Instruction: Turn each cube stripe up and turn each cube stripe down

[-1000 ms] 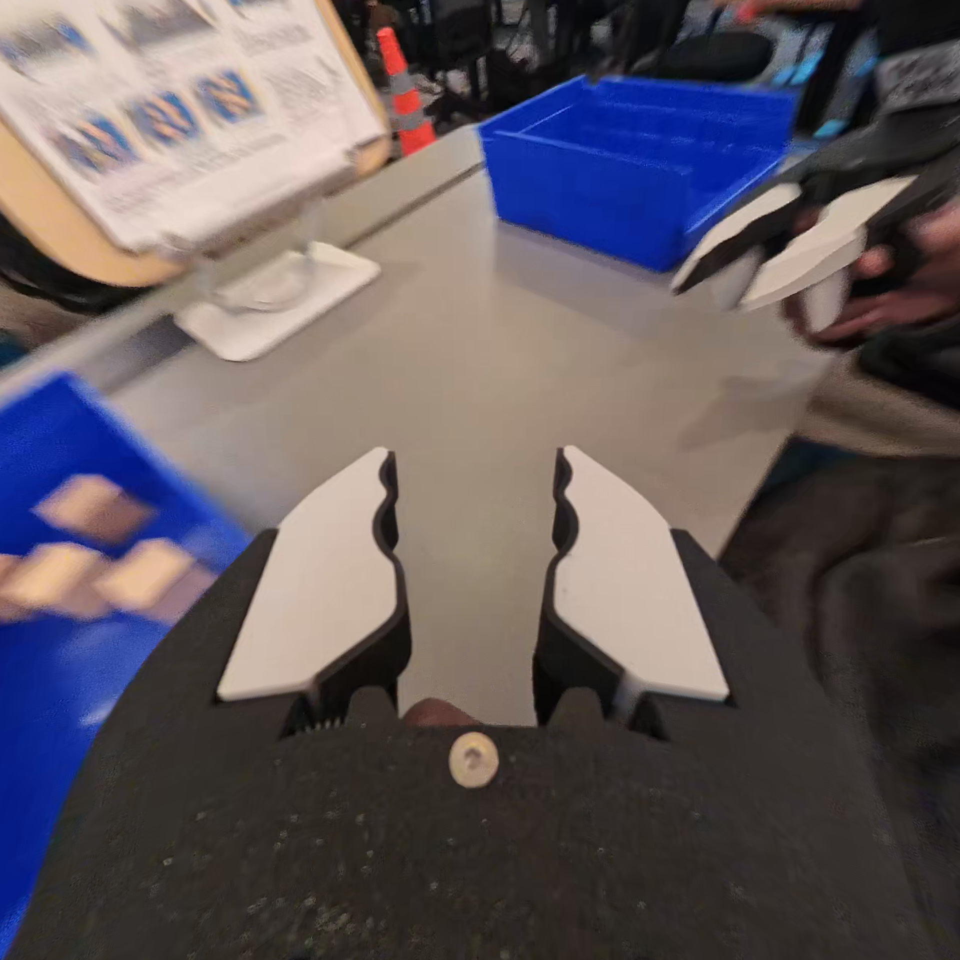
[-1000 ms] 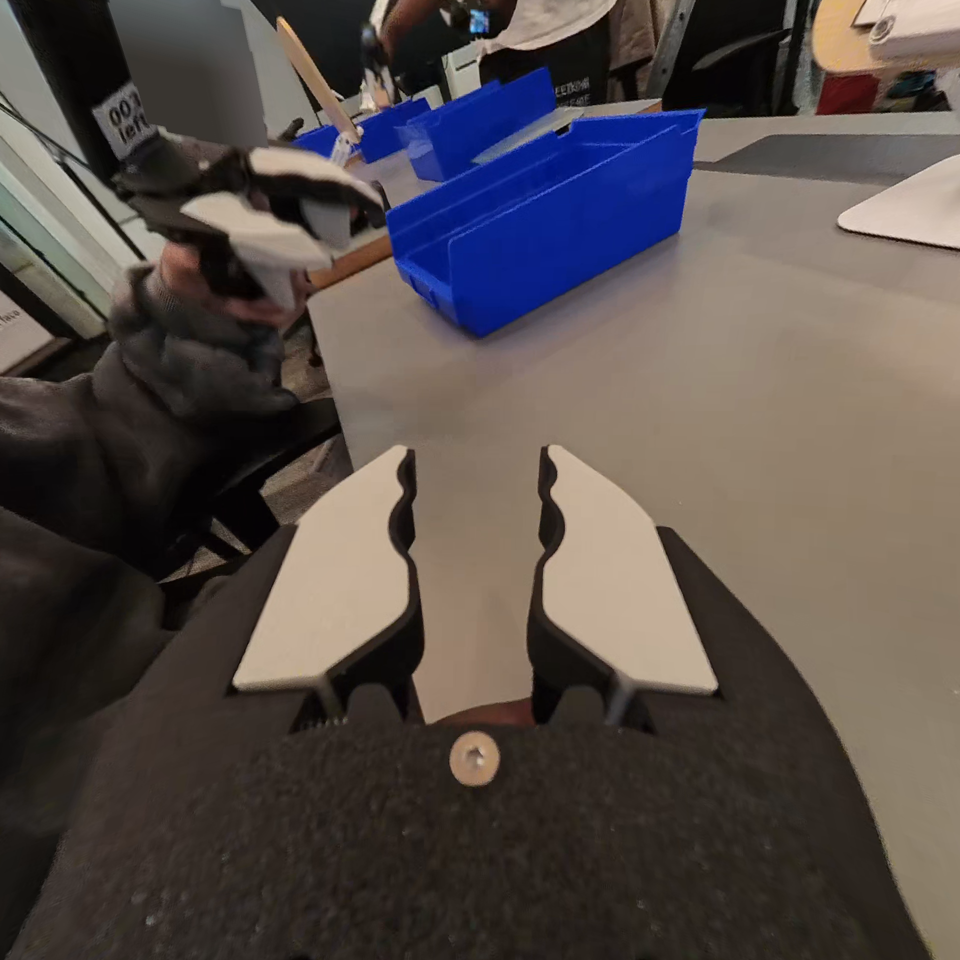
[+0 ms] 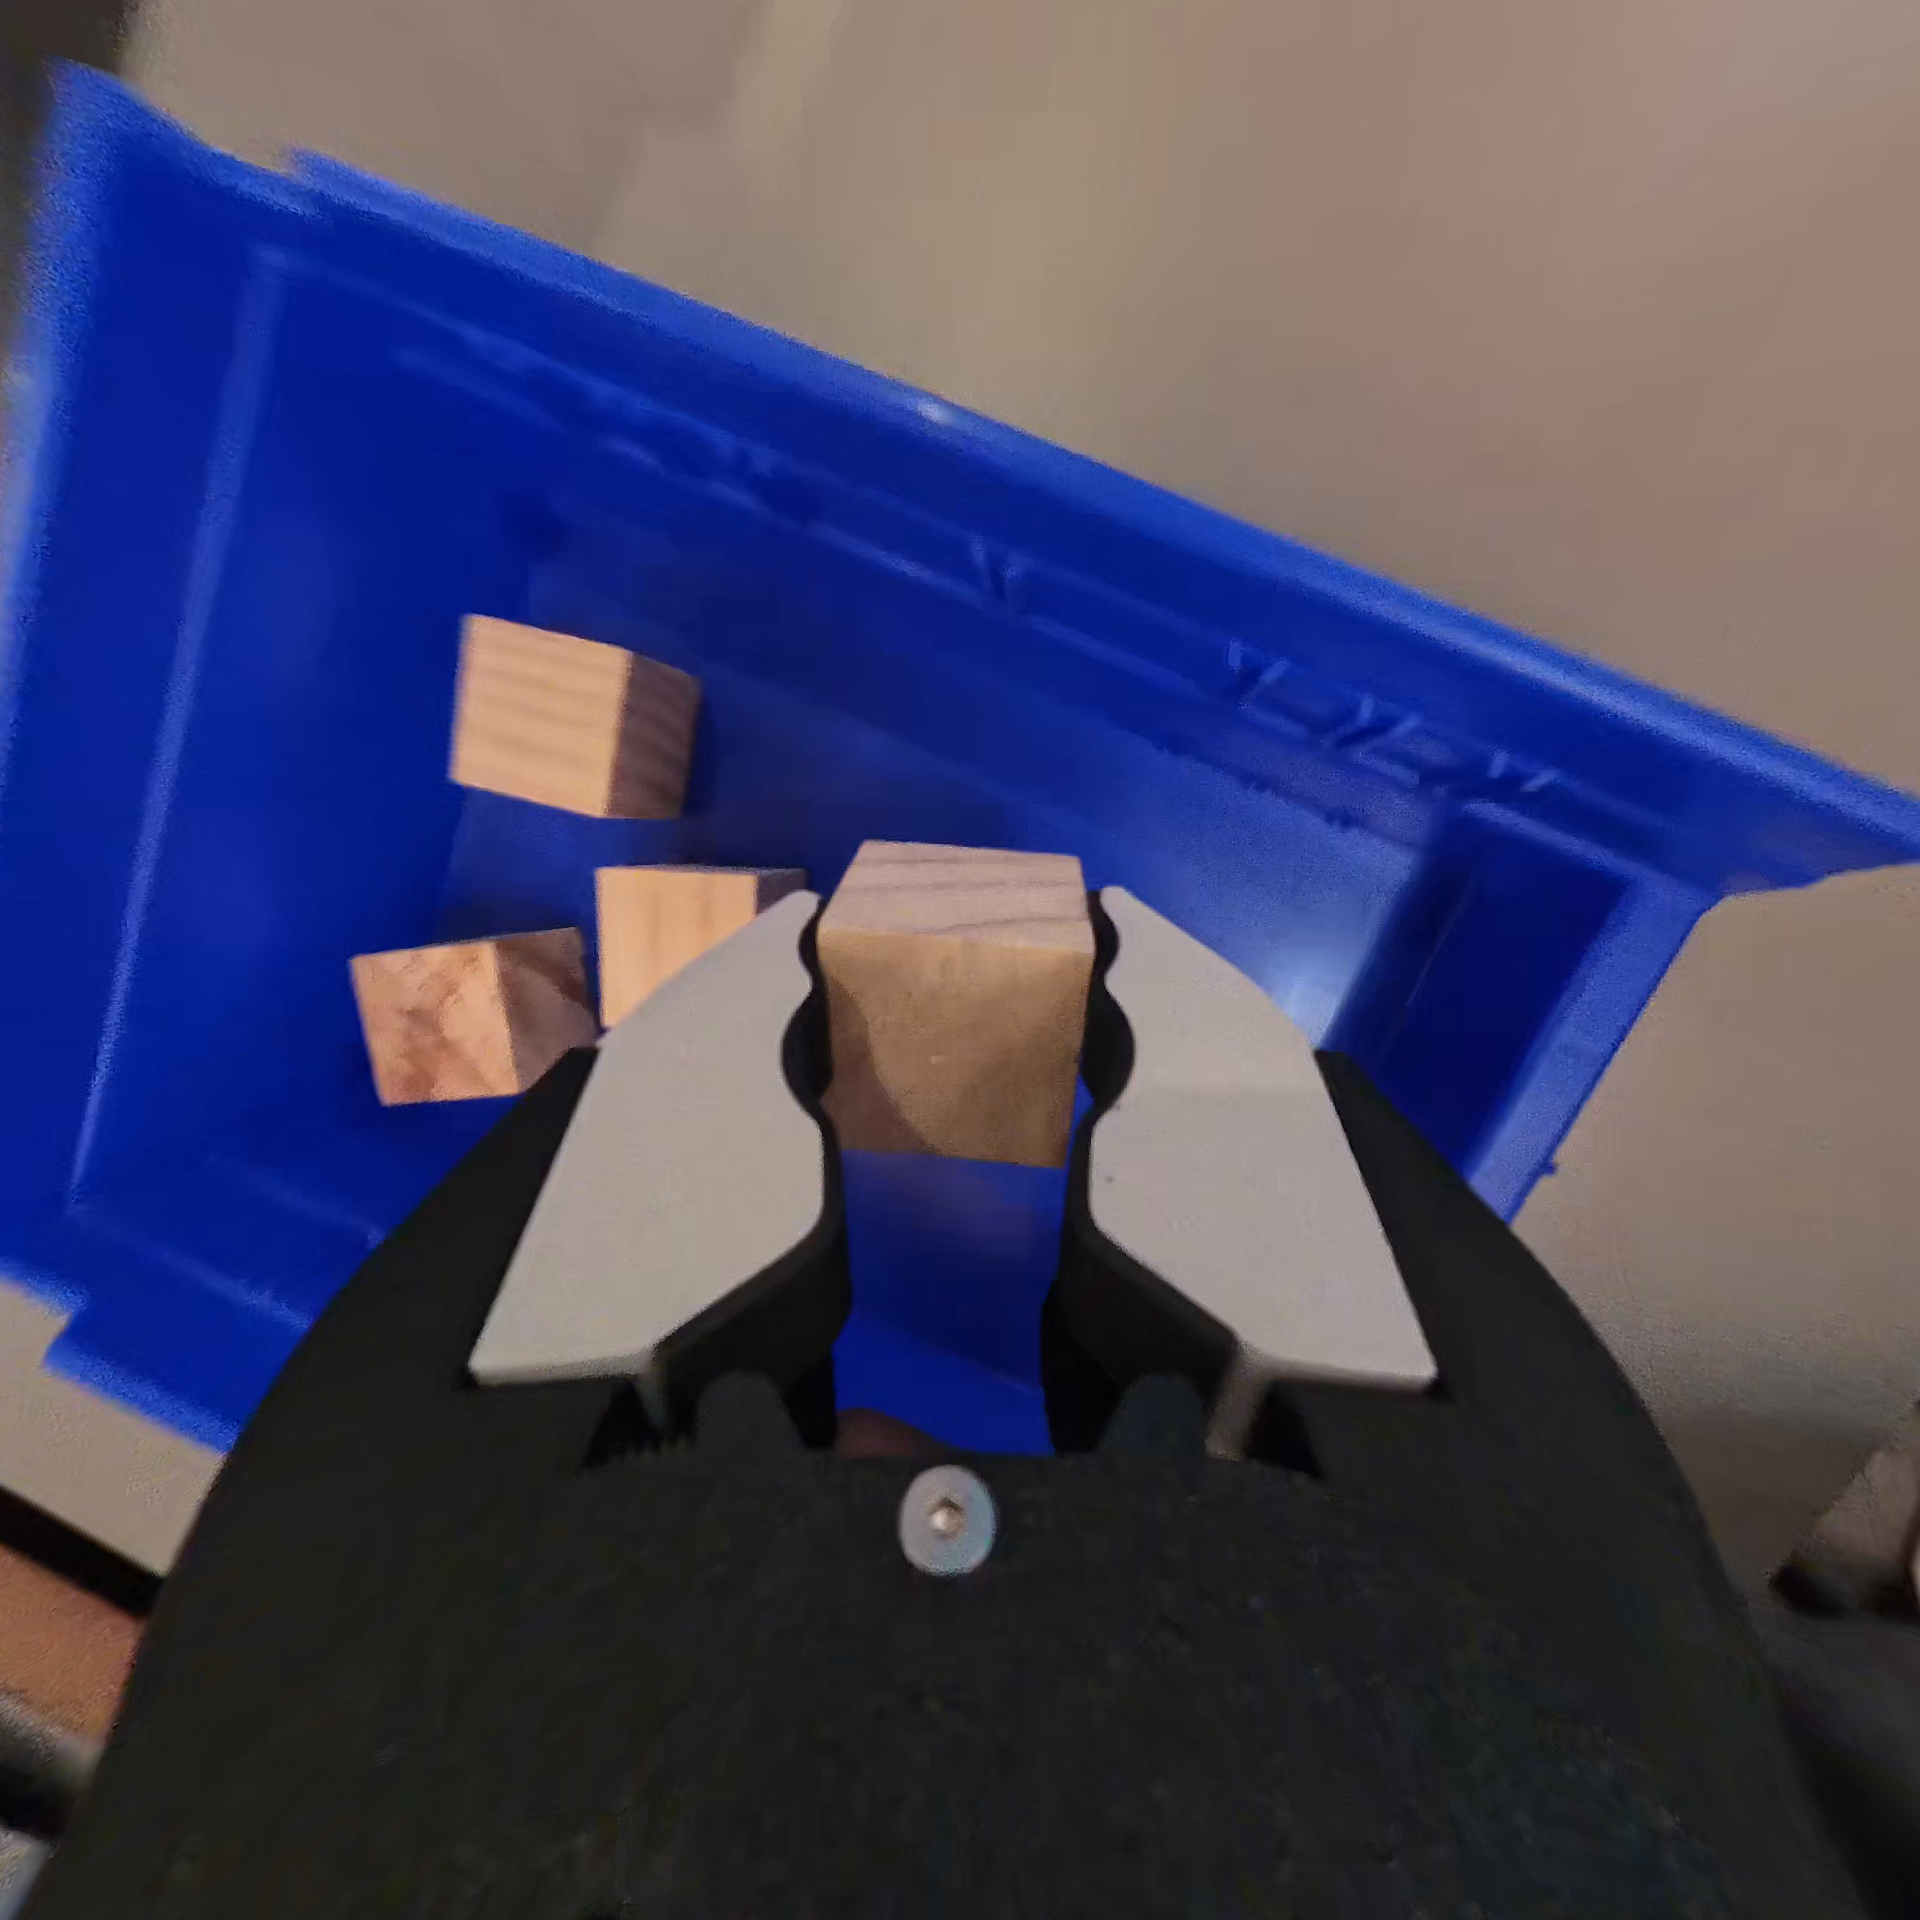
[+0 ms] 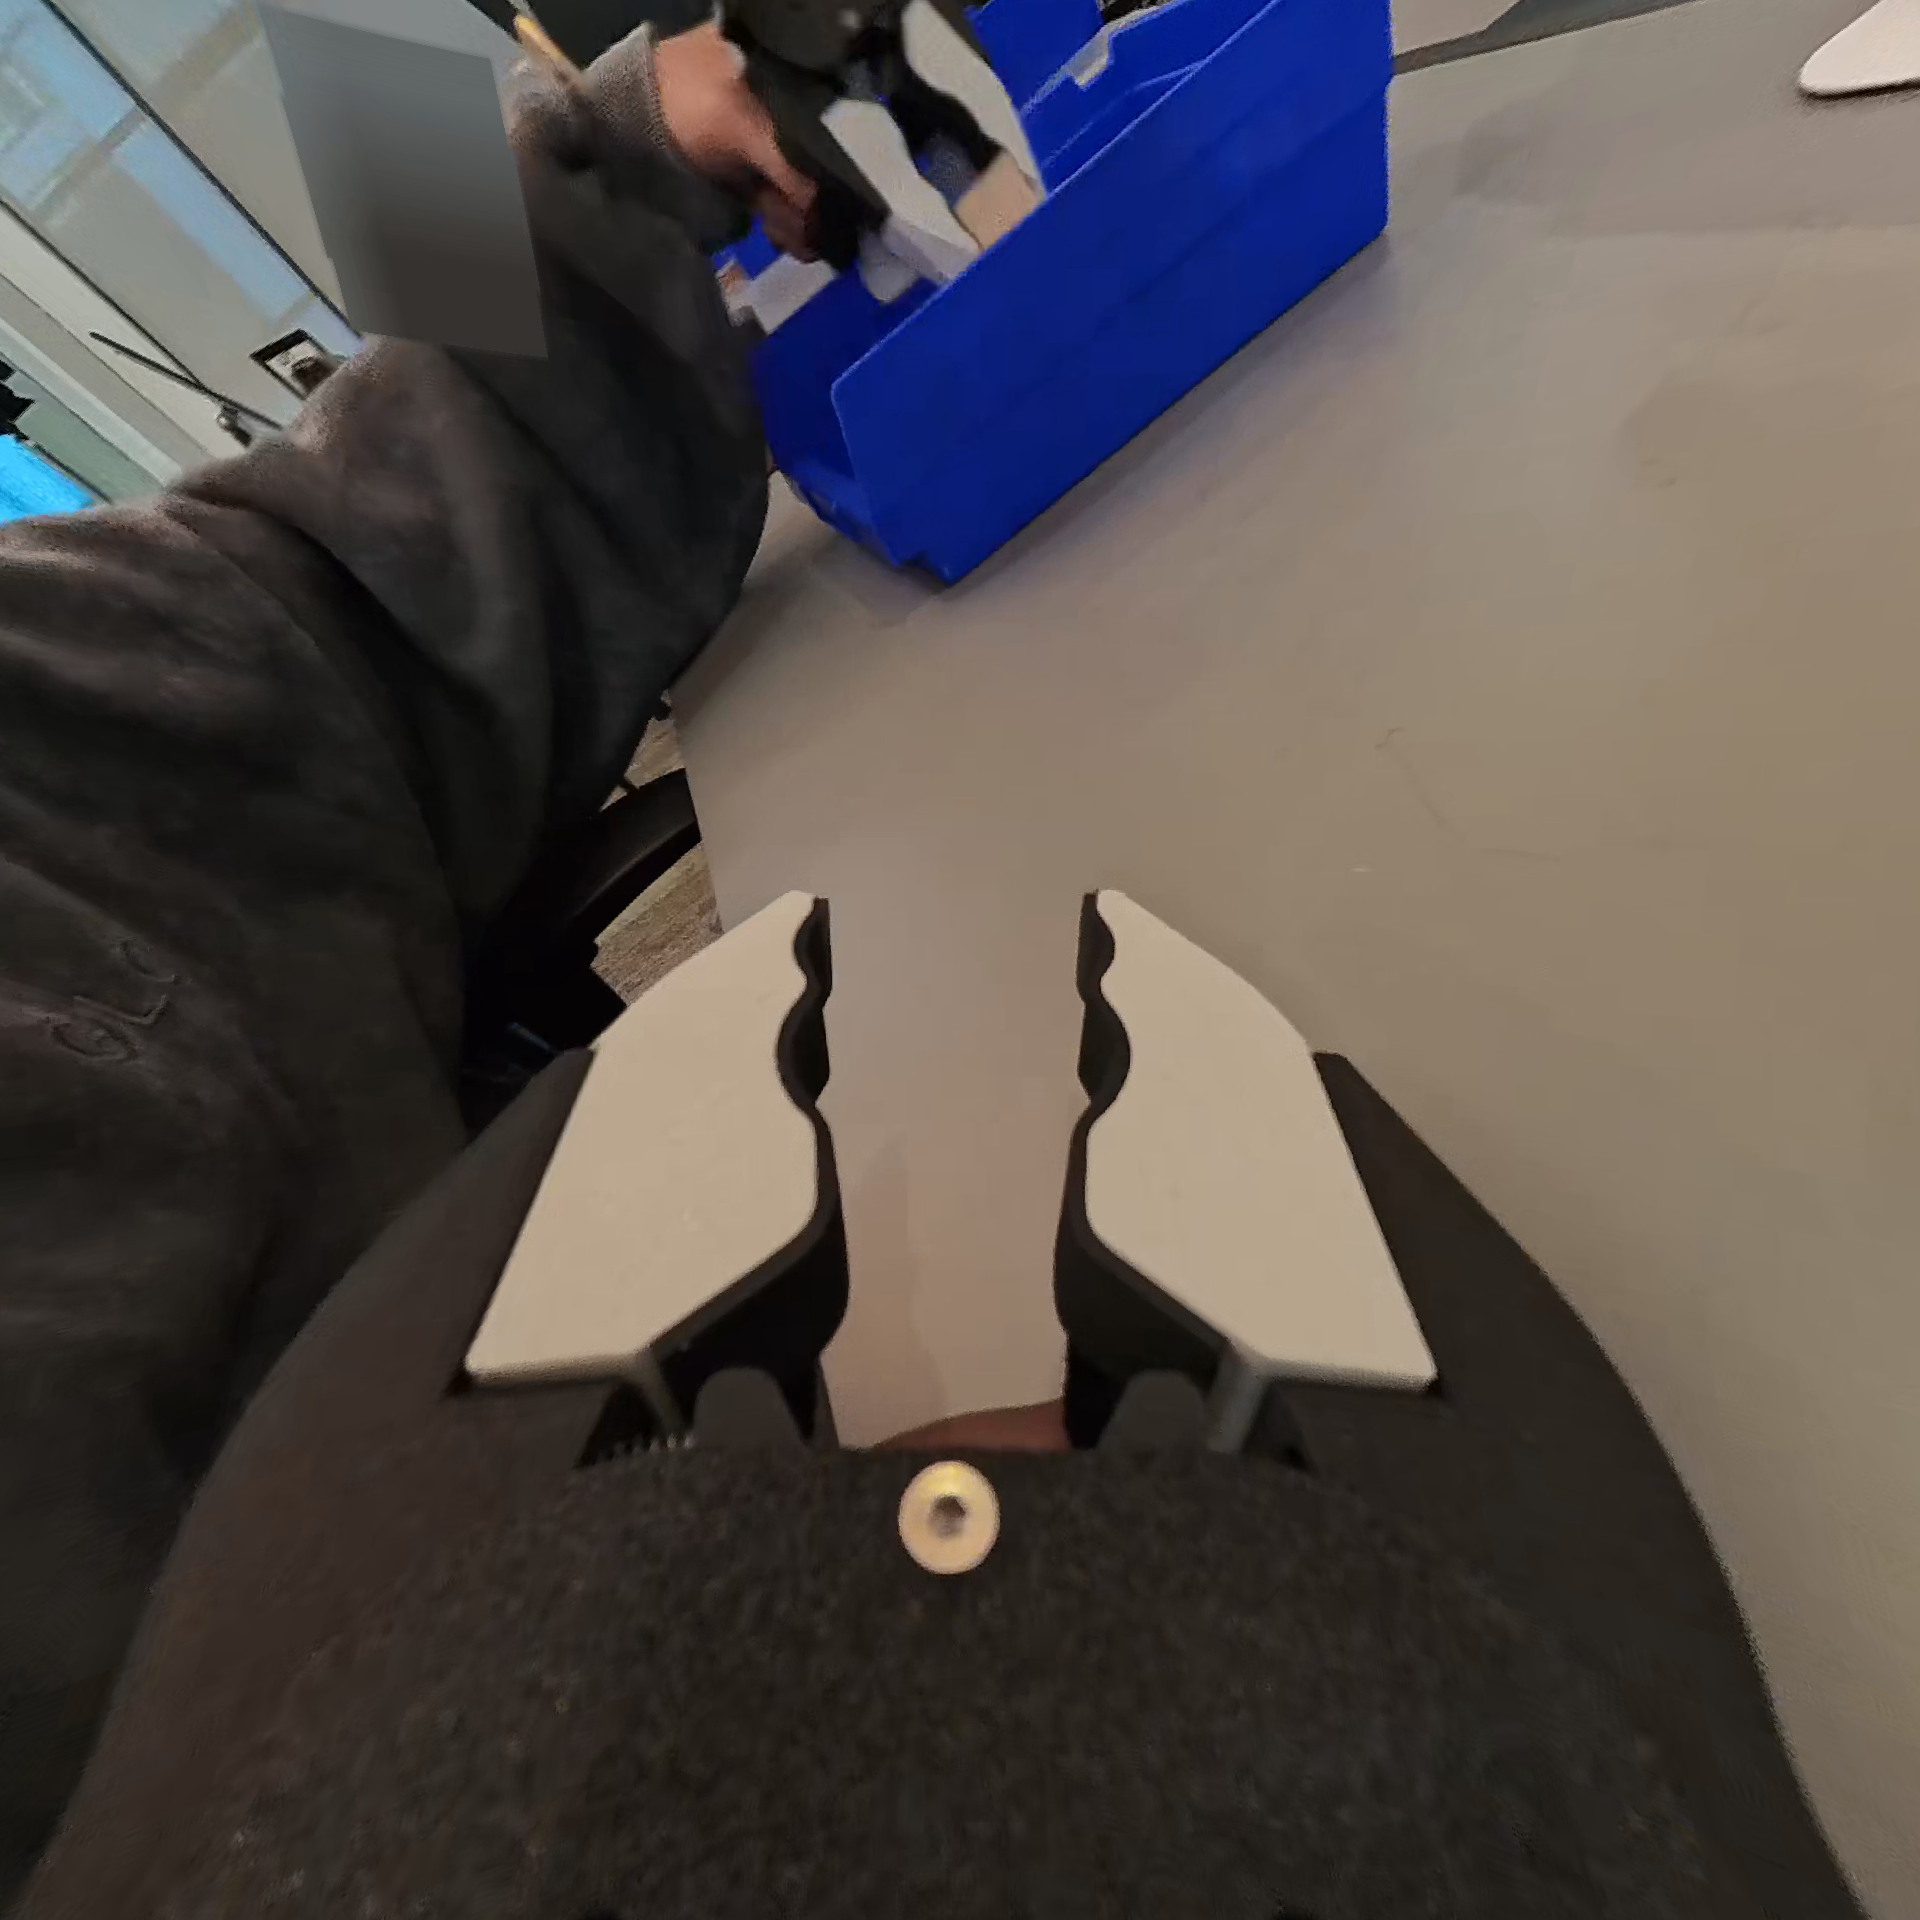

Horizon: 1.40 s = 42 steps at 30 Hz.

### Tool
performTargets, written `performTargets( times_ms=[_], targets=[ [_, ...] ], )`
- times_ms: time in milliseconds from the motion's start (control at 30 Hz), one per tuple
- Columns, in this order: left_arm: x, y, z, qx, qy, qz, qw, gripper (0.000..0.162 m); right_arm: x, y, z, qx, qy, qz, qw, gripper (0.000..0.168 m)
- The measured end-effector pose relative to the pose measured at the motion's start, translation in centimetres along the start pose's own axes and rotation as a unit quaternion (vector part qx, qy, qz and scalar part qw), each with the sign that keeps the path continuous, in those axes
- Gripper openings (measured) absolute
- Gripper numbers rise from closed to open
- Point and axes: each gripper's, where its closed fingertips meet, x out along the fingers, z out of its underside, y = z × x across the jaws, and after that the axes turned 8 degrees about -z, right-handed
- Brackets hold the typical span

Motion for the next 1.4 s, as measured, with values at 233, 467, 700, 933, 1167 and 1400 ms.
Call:
performTargets(
  times_ms=[233, 467, 700, 933, 1167, 1400],
  targets=[
    [-7.3, 3.0, -9.7, -0.232, 0.287, 0.071, 0.927, 0.045, 0.2, 3.5, -4.1, -0.024, 0.072, 0.05, 0.996, 0.061],
    [-10.5, 15.3, -22.3, -0.241, 0.421, 0.214, 0.848, 0.044, 5.0, 0.9, -9.8, -0.02, 0.109, -0.076, 0.991, 0.077],
    [-8.0, 22.3, -27.6, -0.232, 0.418, 0.326, 0.815, 0.044, 4.1, -2.3, -12.0, -0.043, 0.184, -0.133, 0.973, 0.07],
    [-5.3, 24.4, -28.8, -0.25, 0.397, 0.362, 0.806, 0.044, 2.2, -1.5, -11.1, 0.004, 0.172, -0.155, 0.973, 0.045],
    [-4.1, 19.1, -21.0, -0.298, 0.354, 0.04, 0.886, 0.072, 0.7, 0.0, -10.9, 0.016, 0.169, -0.114, 0.979, 0.045],
    [0.6, 21.0, -11.7, -0.286, 0.285, -0.129, 0.906, 0.061, -0.3, 1.7, -10.7, -0.05, 0.13, -0.004, 0.99, 0.045]
  ],
)
